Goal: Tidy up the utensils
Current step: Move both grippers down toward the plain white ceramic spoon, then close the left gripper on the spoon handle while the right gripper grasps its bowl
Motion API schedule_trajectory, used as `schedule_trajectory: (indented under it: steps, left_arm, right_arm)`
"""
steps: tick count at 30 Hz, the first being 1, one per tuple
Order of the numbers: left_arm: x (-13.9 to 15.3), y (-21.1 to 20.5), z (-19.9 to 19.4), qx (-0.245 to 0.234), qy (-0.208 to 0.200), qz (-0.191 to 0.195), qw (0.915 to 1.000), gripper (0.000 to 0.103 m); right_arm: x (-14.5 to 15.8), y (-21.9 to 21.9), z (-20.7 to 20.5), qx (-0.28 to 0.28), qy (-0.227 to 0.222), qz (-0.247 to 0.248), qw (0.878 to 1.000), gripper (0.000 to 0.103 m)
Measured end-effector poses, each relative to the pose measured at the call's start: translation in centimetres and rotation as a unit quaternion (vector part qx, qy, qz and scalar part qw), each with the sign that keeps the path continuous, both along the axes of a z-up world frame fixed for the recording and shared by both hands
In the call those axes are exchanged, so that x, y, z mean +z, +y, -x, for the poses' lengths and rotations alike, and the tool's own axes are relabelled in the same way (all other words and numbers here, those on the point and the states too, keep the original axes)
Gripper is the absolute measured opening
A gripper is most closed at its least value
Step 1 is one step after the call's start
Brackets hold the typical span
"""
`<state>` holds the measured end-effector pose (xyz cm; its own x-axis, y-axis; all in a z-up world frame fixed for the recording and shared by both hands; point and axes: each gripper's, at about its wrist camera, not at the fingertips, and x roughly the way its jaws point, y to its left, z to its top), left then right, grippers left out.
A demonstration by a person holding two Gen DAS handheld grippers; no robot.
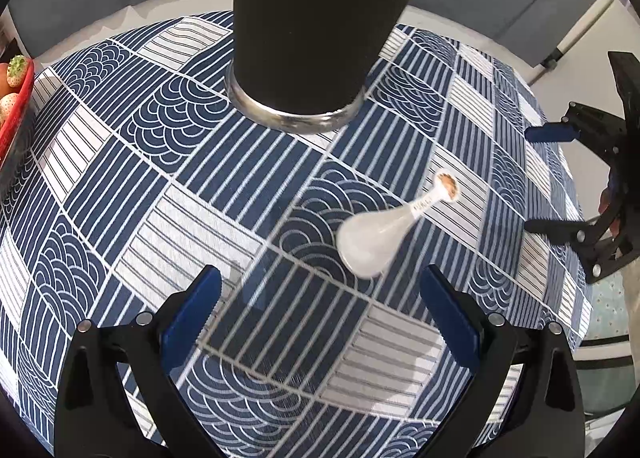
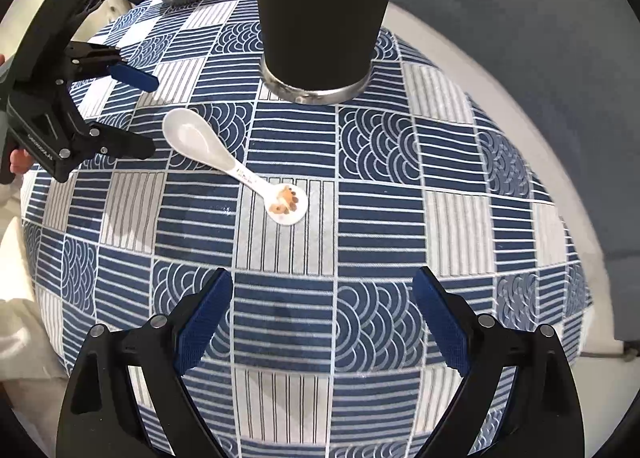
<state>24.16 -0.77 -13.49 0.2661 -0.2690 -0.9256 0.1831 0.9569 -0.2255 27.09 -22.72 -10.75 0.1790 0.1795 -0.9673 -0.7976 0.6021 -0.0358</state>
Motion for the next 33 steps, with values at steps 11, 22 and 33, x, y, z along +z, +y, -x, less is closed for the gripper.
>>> schedule_trajectory:
  steps: [11,22,33]
  left_arm:
    - [-0.7,0.0,-1.7,0.025,0.017,-0.01,0.9995,0.092]
    - [-1.4,-1.6,-2.2,0.016,0.03,-0.048,0.9983,0.074]
    - [-1.3,-4.4,-1.9,-0.018,0.03,-0.08,0.9962,0.041]
  right_arm:
    - [-3.2,3.5,-1.7,0.071,0.029,-0.015,0.997,0.087]
    - [-5.2,6.4,-1.9,0.117,0.029,-0.018,0.993,0.089]
    - [-5.4,6.5,-1.7,0.067,0.003,-0.026,0.997,0.094]
